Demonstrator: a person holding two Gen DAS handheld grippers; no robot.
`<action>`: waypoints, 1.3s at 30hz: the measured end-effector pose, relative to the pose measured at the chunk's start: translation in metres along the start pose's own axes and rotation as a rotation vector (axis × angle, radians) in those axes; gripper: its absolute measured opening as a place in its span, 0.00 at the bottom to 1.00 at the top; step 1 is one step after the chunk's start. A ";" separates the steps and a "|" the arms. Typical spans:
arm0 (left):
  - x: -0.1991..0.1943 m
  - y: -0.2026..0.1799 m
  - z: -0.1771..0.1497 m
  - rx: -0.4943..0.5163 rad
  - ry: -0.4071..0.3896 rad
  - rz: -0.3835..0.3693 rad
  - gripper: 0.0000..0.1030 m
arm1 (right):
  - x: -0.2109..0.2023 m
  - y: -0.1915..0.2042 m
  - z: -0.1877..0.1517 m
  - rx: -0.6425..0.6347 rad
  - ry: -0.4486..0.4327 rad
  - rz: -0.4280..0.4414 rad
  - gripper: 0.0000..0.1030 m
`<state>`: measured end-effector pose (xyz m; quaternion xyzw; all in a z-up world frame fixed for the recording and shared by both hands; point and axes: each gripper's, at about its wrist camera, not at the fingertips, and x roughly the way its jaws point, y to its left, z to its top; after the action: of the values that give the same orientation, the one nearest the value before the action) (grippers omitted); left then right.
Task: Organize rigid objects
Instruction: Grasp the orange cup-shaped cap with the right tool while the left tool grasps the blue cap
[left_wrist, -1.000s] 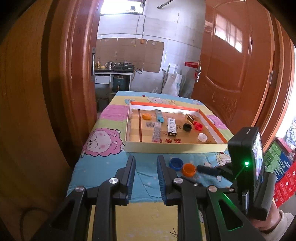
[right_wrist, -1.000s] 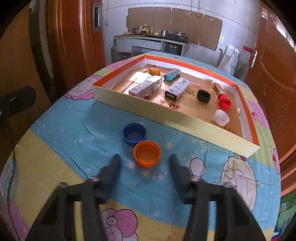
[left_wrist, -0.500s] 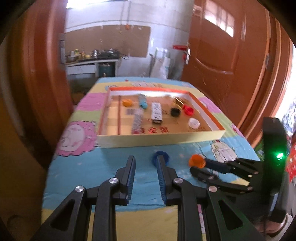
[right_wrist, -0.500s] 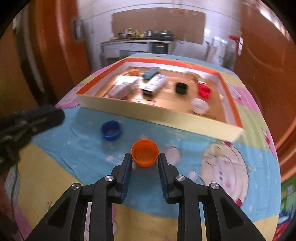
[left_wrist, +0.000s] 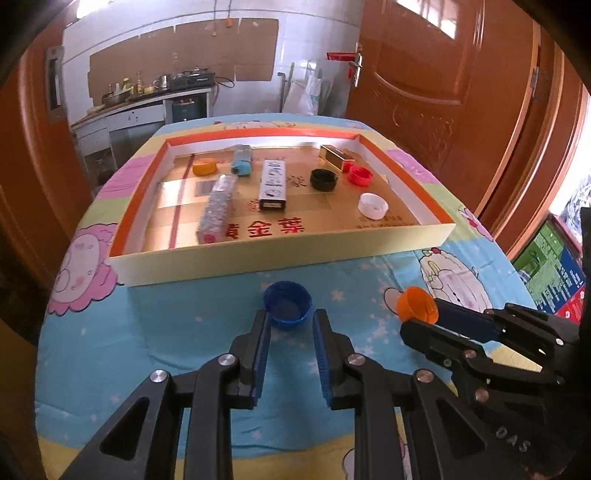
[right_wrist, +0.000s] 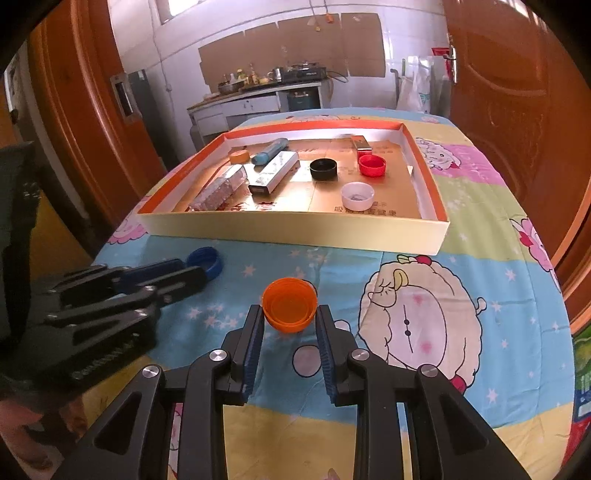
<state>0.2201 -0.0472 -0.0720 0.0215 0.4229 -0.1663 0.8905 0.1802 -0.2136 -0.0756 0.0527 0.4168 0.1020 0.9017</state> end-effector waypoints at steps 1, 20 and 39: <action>0.003 -0.002 0.001 0.003 0.006 0.002 0.23 | -0.001 0.000 0.000 0.000 -0.002 0.003 0.28; 0.022 -0.008 0.010 0.042 0.043 0.009 0.63 | -0.008 -0.009 -0.003 0.056 -0.023 0.044 0.29; 0.030 -0.003 0.021 0.010 0.022 0.135 0.29 | -0.014 -0.011 -0.006 0.071 -0.038 0.038 0.29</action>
<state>0.2523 -0.0620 -0.0813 0.0561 0.4295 -0.1075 0.8949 0.1684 -0.2280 -0.0705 0.0945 0.4018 0.1034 0.9050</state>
